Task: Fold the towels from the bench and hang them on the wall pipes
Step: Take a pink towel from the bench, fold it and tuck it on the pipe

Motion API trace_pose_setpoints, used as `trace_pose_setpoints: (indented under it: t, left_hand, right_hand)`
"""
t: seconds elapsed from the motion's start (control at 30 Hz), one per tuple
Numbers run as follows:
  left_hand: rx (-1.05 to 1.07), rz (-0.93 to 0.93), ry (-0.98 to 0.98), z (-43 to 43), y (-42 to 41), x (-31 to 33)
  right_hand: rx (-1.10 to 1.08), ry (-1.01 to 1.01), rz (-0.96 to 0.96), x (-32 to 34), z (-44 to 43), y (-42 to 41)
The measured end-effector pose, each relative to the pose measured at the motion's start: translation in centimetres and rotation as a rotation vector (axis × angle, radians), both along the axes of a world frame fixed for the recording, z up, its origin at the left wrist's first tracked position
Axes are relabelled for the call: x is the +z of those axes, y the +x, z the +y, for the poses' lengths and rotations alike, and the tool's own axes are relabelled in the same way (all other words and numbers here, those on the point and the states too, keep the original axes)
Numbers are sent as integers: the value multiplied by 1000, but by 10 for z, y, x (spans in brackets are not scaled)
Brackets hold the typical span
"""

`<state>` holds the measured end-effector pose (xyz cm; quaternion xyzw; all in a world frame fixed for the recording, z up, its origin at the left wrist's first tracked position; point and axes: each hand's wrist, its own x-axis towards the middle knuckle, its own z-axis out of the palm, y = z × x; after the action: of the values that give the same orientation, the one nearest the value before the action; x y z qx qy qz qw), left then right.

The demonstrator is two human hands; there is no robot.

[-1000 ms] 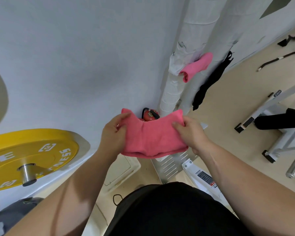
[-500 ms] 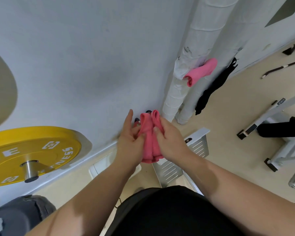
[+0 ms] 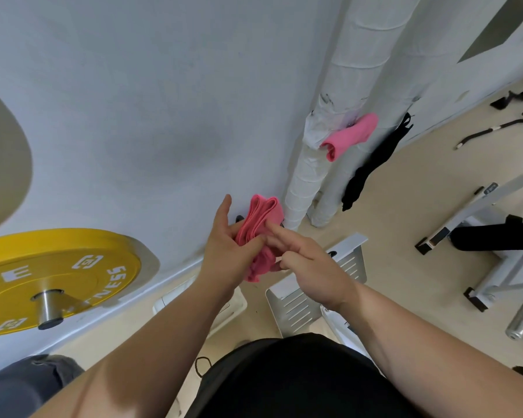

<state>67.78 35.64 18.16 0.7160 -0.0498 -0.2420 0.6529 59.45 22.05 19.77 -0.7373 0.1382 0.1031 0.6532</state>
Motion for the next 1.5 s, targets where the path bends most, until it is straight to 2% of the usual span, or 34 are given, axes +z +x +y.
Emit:
trace_pose_setpoints:
  t: [0.1, 0.17, 0.27, 0.33, 0.4, 0.47, 0.57, 0.7, 0.8, 0.87, 0.97, 1.03, 1.17, 1.27, 1.33, 1.4, 1.5]
  left_hand:
    - [-20, 60, -31, 0, 2, -4]
    - [-40, 111, -58, 0, 4, -9]
    - [-154, 162, -87, 2, 9, -12]
    - [-274, 212, -140, 2, 12, -8]
    - [-405, 269, -211, -2, 16, -3]
    - [-484, 317, -259, -7, 22, -2]
    - [-449, 387, -260, -17, 29, -6]
    - [-380, 491, -305, -28, 23, -17]
    - [-278, 398, -261, -50, 10, -17]
    - [-155, 335, -246, -71, -1, -11]
    - [9, 223, -218, -101, -9, -4]
    - [46, 111, -176, -121, -13, 4]
    - [-33, -112, -120, -161, -28, 31]
    - [-132, -198, -68, -190, -36, 52]
    - [-166, -333, 63, -209, -34, 61]
    - [-195, -427, 170, -228, -32, 73]
    - [-154, -429, 212, -251, -31, 85]
  right_hand:
    - [15, 67, -14, -7, -4, -1]
    - [-63, 8, -64, -7, -5, -1]
    - [-302, -422, -239, -8, -25, -1]
    - [-209, -600, -240, -2, -44, -2]
    - [22, -461, -104, 11, -56, -4]
    - [120, -245, -16, 17, -63, -7]
    - [-66, -80, -12, 15, -72, -11]
    - [-327, -113, -16, 5, -95, -17]
    - [-457, -113, -42, 4, -113, -21]
    - [-501, -35, -37, 4, -130, -23]
    - [-408, 104, -60, 10, -152, -32]
    - [-363, 39, -93, 12, -169, -34]
    - [-391, -100, -205, 22, -212, -27]
    - [-355, -72, -258, 40, -249, -22]
    - [-231, -3, -264, 53, -275, -22]
    - [-84, -98, -272, 64, -300, -24]
    - [48, -414, -298, 72, -332, -18]
